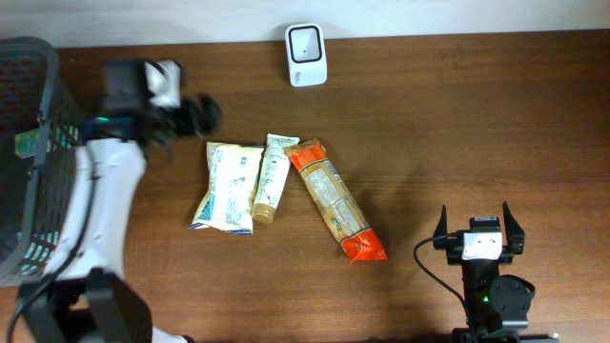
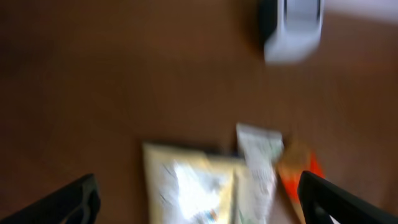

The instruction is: Scan the item barcode

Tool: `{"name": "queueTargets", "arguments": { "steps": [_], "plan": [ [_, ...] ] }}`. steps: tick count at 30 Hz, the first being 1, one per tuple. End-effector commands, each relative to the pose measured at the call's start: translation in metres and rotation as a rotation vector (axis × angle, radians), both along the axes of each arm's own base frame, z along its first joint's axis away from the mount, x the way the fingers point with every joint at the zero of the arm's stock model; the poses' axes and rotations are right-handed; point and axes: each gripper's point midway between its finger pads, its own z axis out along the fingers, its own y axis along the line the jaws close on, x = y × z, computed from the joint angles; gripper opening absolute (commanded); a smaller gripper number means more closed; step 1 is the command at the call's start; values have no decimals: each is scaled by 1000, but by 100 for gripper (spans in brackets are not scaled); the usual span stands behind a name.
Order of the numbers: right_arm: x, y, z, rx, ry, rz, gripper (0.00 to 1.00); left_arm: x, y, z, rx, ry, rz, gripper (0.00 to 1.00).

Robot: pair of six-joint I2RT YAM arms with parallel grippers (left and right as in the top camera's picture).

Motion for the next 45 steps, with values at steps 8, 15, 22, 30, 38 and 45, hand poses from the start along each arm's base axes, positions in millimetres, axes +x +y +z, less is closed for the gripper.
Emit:
{"name": "queueTargets", "arguments": {
  "steps": [8, 15, 22, 30, 38, 45],
  "plan": [
    [0, -3, -4, -4, 7, -19, 99, -15, 237, 56, 313, -105, 505, 100],
    [0, -3, -4, -4, 7, -19, 99, 0, 264, -42, 266, 79, 508, 89],
    [0, -3, -4, -4, 7, -19, 99, 5, 256, -52, 220, 84, 469, 85],
    [0, -3, -4, -4, 7, -18, 99, -11, 239, 106, 269, -254, 463, 92],
    [0, -3, -4, -4, 7, -19, 99, -85, 346, 90, 185, -192, 802, 90],
    [0, -3, -4, -4, 7, -19, 99, -45, 363, -28, 137, -26, 613, 89]
  ]
}}
